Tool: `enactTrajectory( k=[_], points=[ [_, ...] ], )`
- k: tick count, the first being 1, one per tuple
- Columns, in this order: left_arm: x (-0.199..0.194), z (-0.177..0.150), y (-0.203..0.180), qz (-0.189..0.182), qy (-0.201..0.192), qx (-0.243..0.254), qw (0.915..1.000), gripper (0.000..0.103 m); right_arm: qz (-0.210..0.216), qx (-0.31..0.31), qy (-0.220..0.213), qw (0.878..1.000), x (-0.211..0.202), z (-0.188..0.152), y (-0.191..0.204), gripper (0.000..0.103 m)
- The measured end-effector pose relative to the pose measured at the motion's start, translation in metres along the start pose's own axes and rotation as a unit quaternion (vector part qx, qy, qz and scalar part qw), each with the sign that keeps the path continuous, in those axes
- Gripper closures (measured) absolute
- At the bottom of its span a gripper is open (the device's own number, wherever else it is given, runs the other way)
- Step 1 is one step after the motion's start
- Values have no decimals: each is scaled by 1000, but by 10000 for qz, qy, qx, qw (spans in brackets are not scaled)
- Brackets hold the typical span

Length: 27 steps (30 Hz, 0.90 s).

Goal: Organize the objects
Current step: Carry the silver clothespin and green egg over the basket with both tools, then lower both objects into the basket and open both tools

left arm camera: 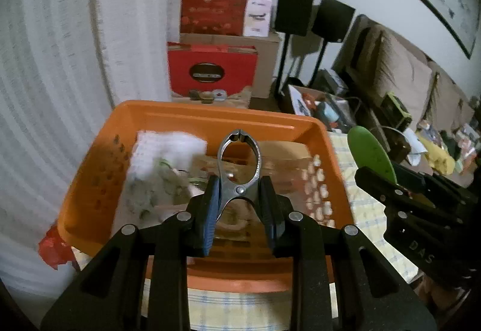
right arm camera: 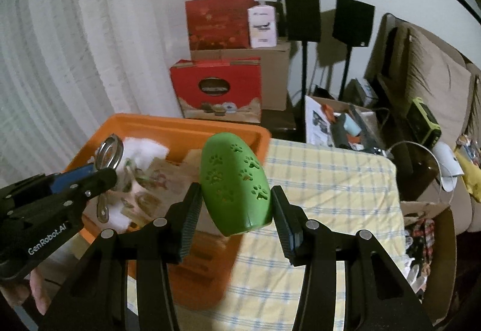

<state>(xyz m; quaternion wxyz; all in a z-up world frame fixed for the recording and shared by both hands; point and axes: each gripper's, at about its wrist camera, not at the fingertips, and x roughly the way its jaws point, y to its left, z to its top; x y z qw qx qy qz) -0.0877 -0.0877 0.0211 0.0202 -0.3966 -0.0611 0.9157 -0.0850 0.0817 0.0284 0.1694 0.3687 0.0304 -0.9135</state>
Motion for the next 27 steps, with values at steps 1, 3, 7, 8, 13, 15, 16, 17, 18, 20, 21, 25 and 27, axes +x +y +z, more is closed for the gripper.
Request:
enactTrajectory(
  k=[1, 3, 7, 8, 13, 15, 16, 17, 18, 20, 21, 25, 27],
  points=[
    [0, 0, 6, 20, 1, -41, 10000, 78, 15, -23, 5, 10000, 2, 2, 5, 55],
    [2, 1, 16, 56, 11, -88, 9999, 78, 60, -69, 24, 10000, 7, 4, 13, 55],
    [5, 3, 35, 143, 33, -183, 9997, 78, 158, -135, 75, 9998, 18, 9, 30, 55],
    [6, 3, 40, 161, 38, -200, 9997, 78, 180, -156, 92, 9997, 20, 10, 34, 55],
    [13, 5, 63, 262, 86, -290, 9992, 78, 283, -285, 204, 9990, 38, 16, 56, 55],
    [17, 6, 73, 308, 116, -330, 9989, 78, 340, -310, 258, 9986, 45, 17, 63, 55],
    [19, 6, 78, 333, 133, -346, 9988, 78, 366, -320, 283, 9984, 49, 18, 66, 55],
    [21, 6, 83, 361, 161, -366, 9986, 78, 382, -334, 304, 9983, 52, 18, 69, 55],
    [24, 6, 87, 385, 190, -382, 9983, 78, 400, -349, 338, 9980, 58, 18, 72, 55],
    [30, 5, 93, 422, 244, -401, 9980, 78, 435, -345, 395, 9977, 65, 18, 75, 55],
    [31, 5, 95, 426, 268, -402, 9979, 78, 463, -340, 438, 9974, 71, 18, 77, 55],
    [44, 3, 102, 434, 382, -424, 9974, 78, 497, -347, 570, 9965, 86, 17, 82, 55],
    [50, 2, 105, 426, 447, -448, 9971, 78, 499, -365, 634, 9961, 94, 16, 84, 55]
  ],
)
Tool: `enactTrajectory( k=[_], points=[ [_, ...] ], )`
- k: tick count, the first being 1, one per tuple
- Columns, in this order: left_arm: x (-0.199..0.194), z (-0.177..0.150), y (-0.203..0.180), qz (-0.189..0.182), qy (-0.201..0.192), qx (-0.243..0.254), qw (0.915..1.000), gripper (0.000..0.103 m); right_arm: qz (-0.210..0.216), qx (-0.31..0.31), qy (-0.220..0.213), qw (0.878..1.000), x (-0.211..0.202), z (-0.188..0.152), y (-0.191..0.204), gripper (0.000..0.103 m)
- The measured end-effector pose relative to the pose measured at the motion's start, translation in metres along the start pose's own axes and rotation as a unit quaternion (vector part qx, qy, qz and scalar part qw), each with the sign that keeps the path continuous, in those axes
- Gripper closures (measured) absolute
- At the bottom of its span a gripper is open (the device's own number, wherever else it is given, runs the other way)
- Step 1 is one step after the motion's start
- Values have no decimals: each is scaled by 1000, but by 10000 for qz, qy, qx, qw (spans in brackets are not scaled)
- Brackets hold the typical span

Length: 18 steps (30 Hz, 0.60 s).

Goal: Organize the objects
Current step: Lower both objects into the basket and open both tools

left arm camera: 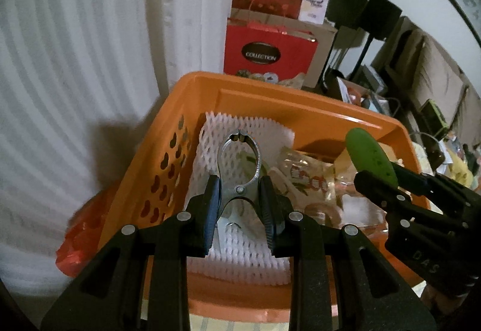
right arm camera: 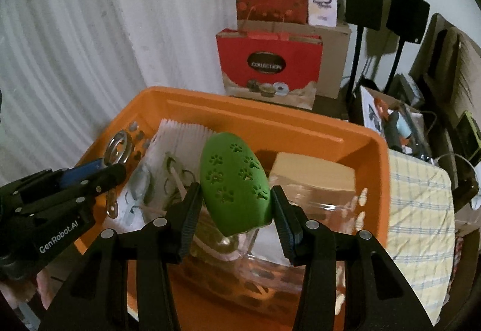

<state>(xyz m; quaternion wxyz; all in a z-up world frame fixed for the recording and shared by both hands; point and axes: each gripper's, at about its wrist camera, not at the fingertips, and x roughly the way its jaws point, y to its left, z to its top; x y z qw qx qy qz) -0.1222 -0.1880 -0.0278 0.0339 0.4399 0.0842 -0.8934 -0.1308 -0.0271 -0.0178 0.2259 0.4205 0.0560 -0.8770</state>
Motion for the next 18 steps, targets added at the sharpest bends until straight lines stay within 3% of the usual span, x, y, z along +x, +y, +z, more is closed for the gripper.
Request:
enactTrajectory(
  k=[7, 10, 13, 18],
  points=[
    [25, -1, 3, 48, 228, -31, 9997, 78, 60, -8, 210, 9998, 25, -1, 1, 56],
    [32, -4, 4, 97, 308, -33, 9995, 78, 76, -53, 245, 9997, 27, 2, 3, 62],
    [35, -4, 5, 136, 309, -45, 9994, 78, 15, -95, 274, 9996, 29, 4, 6, 63],
    [30, -4, 8, 166, 264, -102, 9995, 68, 8, -55, 196, 9998, 23, 4, 4, 63]
  ],
)
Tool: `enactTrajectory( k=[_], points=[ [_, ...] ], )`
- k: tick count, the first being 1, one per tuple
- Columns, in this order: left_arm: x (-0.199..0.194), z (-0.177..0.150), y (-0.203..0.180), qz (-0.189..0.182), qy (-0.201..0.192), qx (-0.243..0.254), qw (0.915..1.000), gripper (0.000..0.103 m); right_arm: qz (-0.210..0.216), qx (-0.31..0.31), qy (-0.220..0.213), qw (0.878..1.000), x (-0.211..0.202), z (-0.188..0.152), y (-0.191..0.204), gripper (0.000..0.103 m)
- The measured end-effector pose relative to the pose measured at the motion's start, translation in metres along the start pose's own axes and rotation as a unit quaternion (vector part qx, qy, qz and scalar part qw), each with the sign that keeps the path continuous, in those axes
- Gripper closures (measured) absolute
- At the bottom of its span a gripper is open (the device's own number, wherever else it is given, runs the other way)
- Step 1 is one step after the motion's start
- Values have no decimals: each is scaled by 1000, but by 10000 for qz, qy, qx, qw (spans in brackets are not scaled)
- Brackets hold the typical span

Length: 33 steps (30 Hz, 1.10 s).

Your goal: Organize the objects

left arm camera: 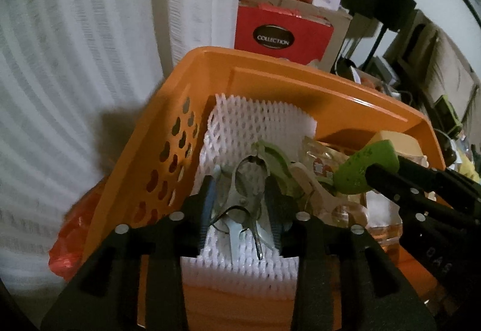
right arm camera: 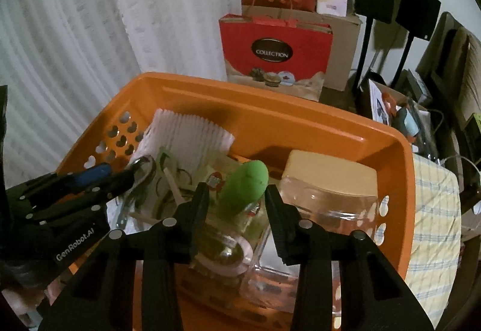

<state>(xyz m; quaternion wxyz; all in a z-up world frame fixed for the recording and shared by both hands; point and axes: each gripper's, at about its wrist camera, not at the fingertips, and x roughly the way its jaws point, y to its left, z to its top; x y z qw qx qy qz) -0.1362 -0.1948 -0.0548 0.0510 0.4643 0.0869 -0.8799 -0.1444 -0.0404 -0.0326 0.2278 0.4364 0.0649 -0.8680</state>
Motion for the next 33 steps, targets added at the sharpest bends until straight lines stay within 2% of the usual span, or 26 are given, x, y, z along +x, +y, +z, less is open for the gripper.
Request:
enactTrajectory(
  k=[4, 8, 13, 14, 15, 17, 30, 33],
  points=[
    [-5, 1, 0, -51, -44, -64, 10000, 63, 14, 12, -81, 10000, -8, 0, -1, 63],
    [-15, 0, -2, -102, -162, -116, 9998, 49, 19, -40, -209, 9998, -21, 0, 1, 63],
    [-27, 1, -6, -126, -253, -94, 9996, 48, -31, -132, -399, 9991, -43, -1, 5, 61],
    [-30, 1, -7, -137, -268, -89, 9995, 43, -52, -143, -434, 9989, -46, -2, 6, 60],
    [-33, 0, -8, -143, -297, -91, 9994, 33, -71, -152, -476, 9987, -50, -2, 5, 60],
    [-41, -1, -9, -141, -446, -100, 9989, 29, -120, -158, -553, 9983, -58, -4, 4, 58],
    [-69, -13, -37, -231, -599, 138, 9978, 26, -388, 161, -732, 9964, -91, -27, -33, 46],
    [-72, -16, -47, -322, -575, 183, 9977, 25, -475, 234, -768, 9956, -99, -34, -44, 38]
  ],
)
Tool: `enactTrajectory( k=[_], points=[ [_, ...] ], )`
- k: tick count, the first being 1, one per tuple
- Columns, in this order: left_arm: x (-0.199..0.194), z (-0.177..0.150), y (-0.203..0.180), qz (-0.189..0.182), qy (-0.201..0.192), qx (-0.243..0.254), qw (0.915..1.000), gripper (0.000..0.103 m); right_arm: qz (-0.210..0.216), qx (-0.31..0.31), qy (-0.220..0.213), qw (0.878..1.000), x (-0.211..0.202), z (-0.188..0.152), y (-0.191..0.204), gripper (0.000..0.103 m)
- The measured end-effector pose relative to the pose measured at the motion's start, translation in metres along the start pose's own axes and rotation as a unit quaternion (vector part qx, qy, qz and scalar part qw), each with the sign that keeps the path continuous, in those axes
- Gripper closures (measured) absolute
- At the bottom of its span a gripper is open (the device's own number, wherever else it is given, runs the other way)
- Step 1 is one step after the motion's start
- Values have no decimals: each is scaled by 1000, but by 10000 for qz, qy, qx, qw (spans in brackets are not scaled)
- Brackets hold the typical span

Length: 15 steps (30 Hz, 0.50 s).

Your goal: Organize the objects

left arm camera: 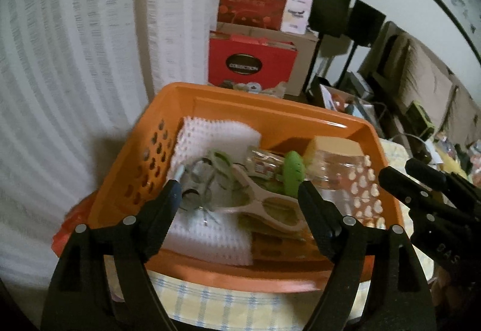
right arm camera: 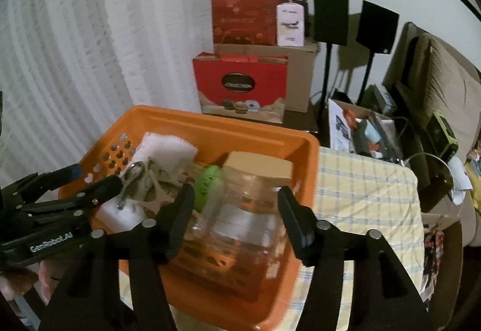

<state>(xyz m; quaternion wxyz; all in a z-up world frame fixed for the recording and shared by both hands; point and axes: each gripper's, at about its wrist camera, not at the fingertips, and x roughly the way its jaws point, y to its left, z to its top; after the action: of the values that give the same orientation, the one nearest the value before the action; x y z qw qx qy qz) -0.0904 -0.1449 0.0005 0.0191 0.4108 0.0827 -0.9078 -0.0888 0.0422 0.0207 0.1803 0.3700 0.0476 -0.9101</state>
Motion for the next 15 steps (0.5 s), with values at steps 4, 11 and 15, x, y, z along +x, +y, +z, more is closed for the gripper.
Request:
enactTrajectory(
  k=[4, 11, 15],
  points=[
    [-4, -4, -13, -69, -7, 84, 9999, 24, -123, 121, -43, 9998, -11, -8, -18, 26],
    [-12, -11, -39, -201, -64, 236, 9995, 20, -342, 231, -69, 9991, -25, -22, -43, 19],
    [-15, -18, -53, -261, -76, 332, 9991, 13, -473, 299, -75, 9984, -34, -31, -57, 15]
  ],
)
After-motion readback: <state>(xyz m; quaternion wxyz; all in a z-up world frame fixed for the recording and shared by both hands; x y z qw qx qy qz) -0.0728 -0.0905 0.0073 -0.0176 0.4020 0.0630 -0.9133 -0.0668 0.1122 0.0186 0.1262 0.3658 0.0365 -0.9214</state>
